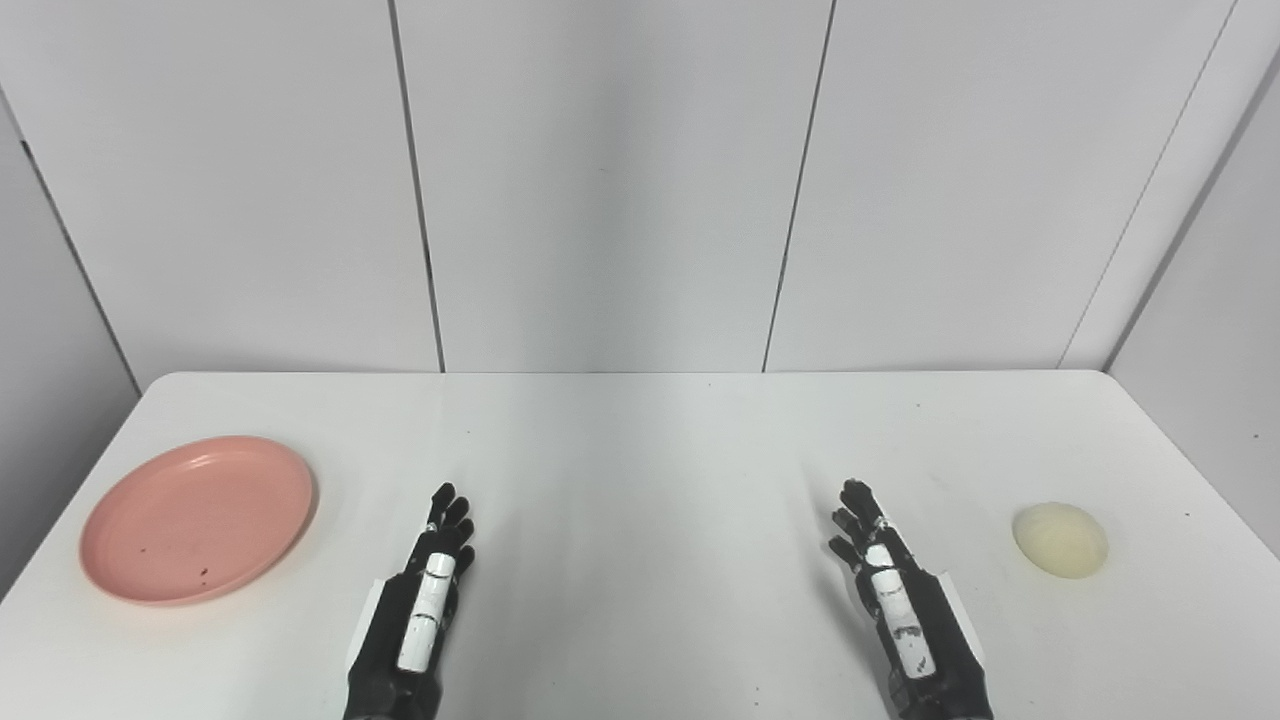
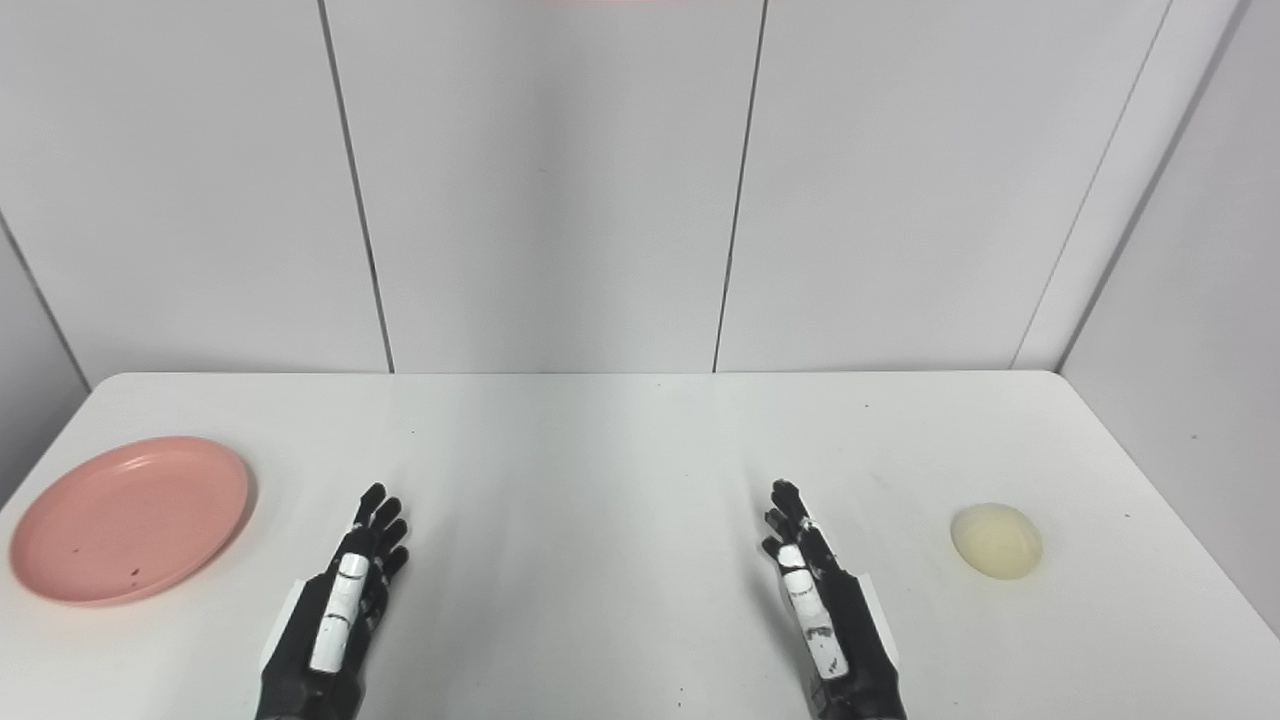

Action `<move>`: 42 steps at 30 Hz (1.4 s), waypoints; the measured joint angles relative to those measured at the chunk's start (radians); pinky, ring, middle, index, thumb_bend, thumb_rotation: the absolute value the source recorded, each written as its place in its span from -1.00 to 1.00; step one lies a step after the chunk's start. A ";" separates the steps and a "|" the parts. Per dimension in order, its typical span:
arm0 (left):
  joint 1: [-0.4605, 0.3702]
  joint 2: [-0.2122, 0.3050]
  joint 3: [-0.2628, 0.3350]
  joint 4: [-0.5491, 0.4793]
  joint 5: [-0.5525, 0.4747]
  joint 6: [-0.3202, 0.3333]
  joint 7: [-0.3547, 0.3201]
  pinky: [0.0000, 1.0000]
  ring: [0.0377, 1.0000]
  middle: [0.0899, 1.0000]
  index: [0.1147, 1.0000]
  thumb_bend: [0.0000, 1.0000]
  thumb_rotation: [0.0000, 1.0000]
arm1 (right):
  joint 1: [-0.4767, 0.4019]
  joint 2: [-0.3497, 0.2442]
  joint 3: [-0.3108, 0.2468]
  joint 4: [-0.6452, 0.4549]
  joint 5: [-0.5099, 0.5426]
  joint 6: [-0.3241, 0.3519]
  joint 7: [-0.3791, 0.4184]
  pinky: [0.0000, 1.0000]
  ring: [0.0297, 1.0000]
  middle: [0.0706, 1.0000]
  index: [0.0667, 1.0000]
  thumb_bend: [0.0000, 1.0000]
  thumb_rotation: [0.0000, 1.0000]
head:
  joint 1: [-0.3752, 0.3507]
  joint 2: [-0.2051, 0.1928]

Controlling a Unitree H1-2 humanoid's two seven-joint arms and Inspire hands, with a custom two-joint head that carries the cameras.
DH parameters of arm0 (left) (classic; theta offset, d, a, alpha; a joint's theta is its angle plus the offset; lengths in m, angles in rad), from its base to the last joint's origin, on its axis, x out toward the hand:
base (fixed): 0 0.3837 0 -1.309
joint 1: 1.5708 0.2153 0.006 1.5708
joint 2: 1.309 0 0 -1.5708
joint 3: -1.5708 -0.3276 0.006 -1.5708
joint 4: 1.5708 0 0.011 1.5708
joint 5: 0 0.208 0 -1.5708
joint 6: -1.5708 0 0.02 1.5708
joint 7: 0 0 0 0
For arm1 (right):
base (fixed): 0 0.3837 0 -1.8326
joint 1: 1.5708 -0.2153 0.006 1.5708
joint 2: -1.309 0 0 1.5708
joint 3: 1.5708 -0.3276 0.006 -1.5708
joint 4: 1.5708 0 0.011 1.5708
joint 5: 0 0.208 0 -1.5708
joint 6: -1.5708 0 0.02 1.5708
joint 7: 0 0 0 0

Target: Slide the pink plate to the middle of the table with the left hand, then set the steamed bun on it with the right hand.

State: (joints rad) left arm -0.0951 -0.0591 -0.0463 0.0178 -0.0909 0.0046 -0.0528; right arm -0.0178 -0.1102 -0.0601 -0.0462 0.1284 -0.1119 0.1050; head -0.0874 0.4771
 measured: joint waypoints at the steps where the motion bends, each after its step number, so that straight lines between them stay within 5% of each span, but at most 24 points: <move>1: 0.000 0.000 0.000 0.000 0.000 0.000 0.000 1.00 1.00 1.00 1.00 0.36 0.79 | 0.000 0.000 0.000 0.000 0.000 0.000 0.000 0.88 0.91 0.92 0.87 0.43 0.79 | 0.000 -0.002; 42: -0.003 0.002 -0.001 0.008 0.003 -0.001 0.000 1.00 1.00 1.00 1.00 0.36 0.80 | -0.001 -0.003 0.002 0.003 -0.001 0.000 0.014 0.89 0.92 0.94 0.89 0.40 0.78 | 0.006 -0.006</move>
State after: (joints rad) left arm -0.0982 -0.0575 -0.0476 0.0257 -0.0883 0.0035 -0.0528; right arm -0.0192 -0.1136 -0.0579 -0.0436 0.1278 -0.1119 0.1189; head -0.0813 0.4709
